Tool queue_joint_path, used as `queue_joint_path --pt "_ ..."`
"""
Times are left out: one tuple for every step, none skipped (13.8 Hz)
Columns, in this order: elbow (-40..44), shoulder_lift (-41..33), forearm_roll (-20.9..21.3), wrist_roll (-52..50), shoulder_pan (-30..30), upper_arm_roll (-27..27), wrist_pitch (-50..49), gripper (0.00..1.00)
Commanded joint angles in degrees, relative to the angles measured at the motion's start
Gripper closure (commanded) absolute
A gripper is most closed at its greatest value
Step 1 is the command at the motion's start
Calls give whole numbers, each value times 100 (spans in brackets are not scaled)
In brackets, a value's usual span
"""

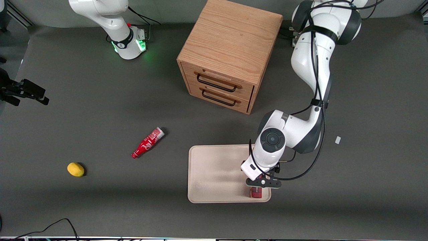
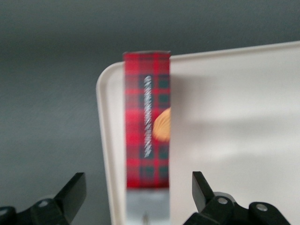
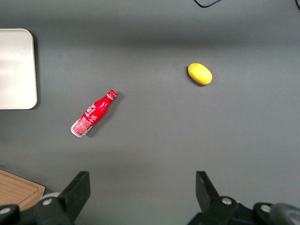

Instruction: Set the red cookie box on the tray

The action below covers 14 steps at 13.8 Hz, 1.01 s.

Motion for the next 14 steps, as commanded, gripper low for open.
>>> queue_joint_path --pt "-129 -822 30 -81 -15 74 -978 0" --pt "-172 -1094 57 7 29 92 -1347 0" --pt "-242 -1428 48 225 143 101 -1638 0" --pt "-435 -1736 39 523 274 101 -1893 0" --pt "-802 -2148 39 718 406 101 -1982 0" --pt "-1371 -2639 74 806 521 101 -1888 0" --pt "-1916 -3079 109 990 661 110 -1730 0" --pt "-2479 -3518 110 1349 880 110 -1546 0" --pt "-3024 -3923 110 1657 1117 110 -1361 0" --pt "-3508 -4293 110 1843 1267 110 -1229 0" --pt "-3956 -4662 153 2010 1417 118 -1132 0" --pt "-4274 -4987 284 2238 1618 127 -1122 0" --pt "-4390 -5217 303 2457 1821 127 -1244 0" --pt "-4322 -5324 303 2677 1953 136 -1619 0"
